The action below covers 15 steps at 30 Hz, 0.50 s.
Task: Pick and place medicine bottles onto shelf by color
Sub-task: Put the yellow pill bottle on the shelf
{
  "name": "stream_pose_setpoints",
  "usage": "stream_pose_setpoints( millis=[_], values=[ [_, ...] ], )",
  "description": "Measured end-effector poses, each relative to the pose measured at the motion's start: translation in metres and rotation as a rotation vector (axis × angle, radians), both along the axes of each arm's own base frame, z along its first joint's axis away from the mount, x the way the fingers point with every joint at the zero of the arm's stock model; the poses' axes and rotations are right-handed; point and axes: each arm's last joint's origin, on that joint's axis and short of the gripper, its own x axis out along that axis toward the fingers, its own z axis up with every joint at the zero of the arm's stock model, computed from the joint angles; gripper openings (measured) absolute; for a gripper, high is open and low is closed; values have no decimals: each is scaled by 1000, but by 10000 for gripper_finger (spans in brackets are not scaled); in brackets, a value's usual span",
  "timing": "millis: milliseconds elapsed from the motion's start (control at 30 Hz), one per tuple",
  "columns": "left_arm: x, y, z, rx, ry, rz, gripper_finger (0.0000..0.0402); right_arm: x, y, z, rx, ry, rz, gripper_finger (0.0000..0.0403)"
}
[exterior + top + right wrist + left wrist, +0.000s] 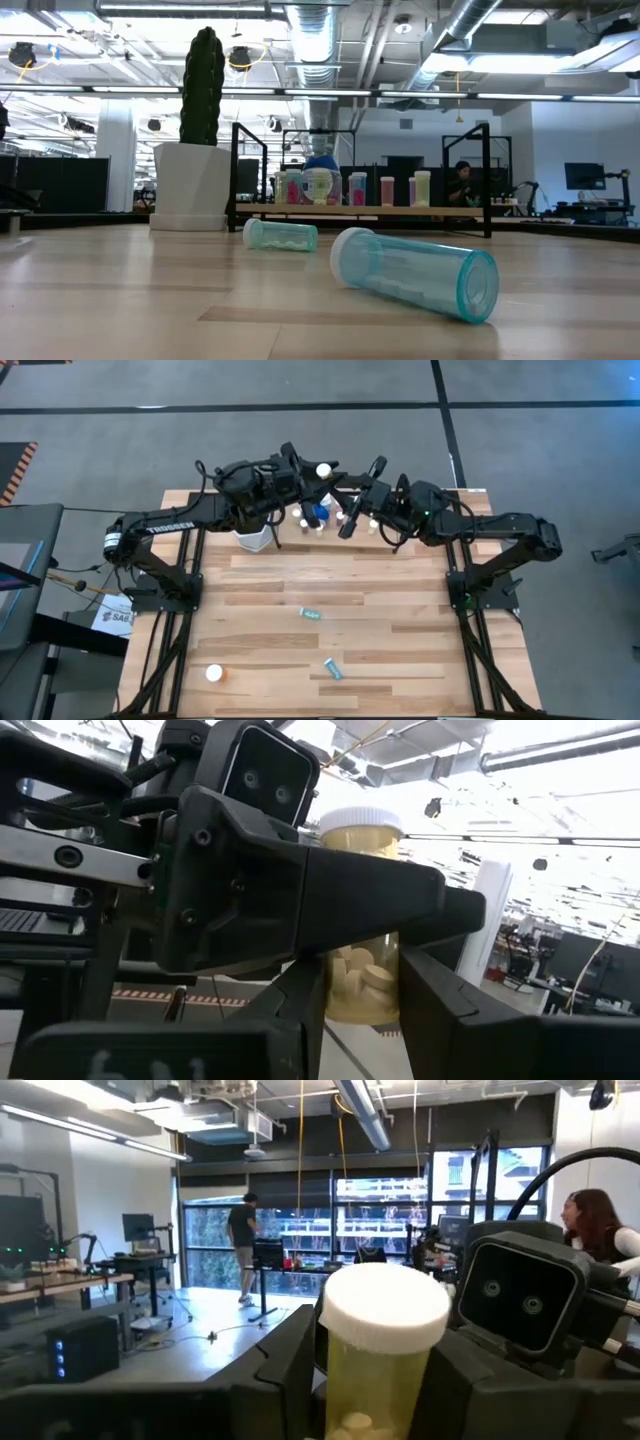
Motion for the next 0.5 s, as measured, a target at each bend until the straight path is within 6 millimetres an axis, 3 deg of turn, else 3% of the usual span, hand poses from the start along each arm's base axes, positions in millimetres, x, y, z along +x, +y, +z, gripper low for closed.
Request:
stream_pose_setpoints(
  millis=[200, 500],
  values=[
    [0, 5, -2, 13, 21, 11, 85, 0, 0, -2, 8, 27, -4, 128],
    [2, 9, -7, 12, 53, 18, 66, -8, -1, 2, 51, 145, -60, 205]
  ],
)
